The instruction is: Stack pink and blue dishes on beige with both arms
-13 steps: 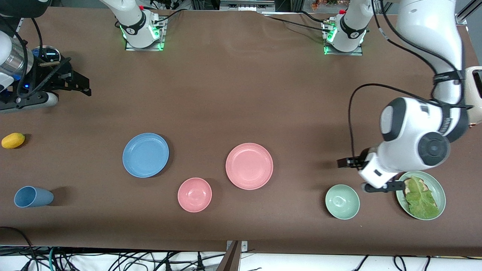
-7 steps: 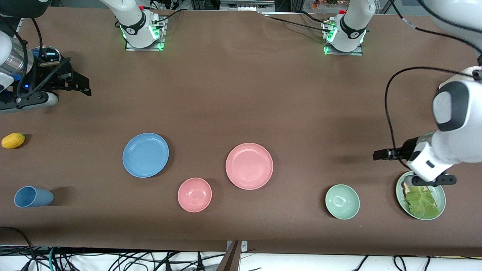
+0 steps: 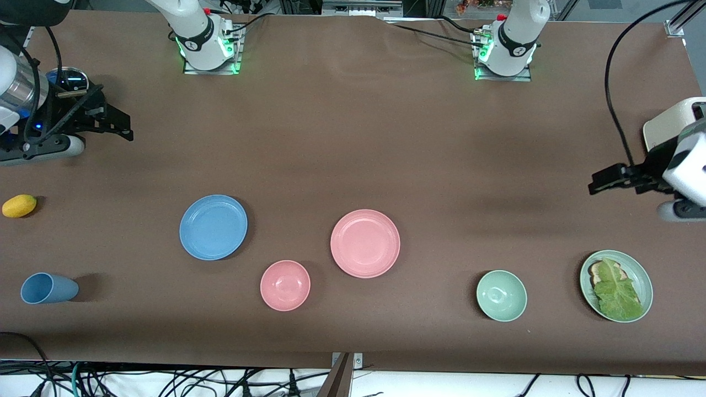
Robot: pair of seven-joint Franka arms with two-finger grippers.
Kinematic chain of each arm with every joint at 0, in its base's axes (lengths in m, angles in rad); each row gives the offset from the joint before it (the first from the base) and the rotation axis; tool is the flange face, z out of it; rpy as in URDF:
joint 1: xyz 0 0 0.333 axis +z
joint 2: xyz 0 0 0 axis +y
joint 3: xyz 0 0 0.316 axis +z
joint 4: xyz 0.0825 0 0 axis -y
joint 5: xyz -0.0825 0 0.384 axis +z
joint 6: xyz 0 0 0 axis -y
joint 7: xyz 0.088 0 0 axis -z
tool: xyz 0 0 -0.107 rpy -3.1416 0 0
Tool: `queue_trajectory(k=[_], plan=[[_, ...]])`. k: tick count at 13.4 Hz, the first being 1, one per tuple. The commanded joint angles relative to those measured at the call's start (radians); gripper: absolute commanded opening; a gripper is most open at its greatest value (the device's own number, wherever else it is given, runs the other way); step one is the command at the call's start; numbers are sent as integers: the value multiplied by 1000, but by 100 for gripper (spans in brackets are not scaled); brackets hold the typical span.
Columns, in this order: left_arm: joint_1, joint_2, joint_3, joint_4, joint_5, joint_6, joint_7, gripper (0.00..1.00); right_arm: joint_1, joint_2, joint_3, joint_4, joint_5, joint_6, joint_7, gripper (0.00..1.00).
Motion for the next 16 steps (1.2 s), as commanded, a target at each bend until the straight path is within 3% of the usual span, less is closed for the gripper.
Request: queue_trajectory(k=[1, 4, 6, 8, 12, 16], plan=[[28, -117, -24, -105, 22, -52, 11, 100, -5, 3, -6, 16, 17, -8, -5, 100], [30, -155, -27, -153, 22, -216, 24, 100, -6, 3, -20, 16, 17, -4, -5, 100], [11, -155, -39, -153, 41, -250, 19, 100, -6, 3, -18, 16, 15, -8, -5, 100], [11, -154, -59, -144, 91, -217, 18, 100, -6, 3, -18, 16, 12, -12, -5, 100], [14, -192, -61, -153, 76, -161, 22, 100, -8, 5, -20, 16, 9, 8, 5, 100], [25, -263, -62, -272, 74, -65, 22, 100, -9, 3, -18, 16, 9, 21, 11, 100]])
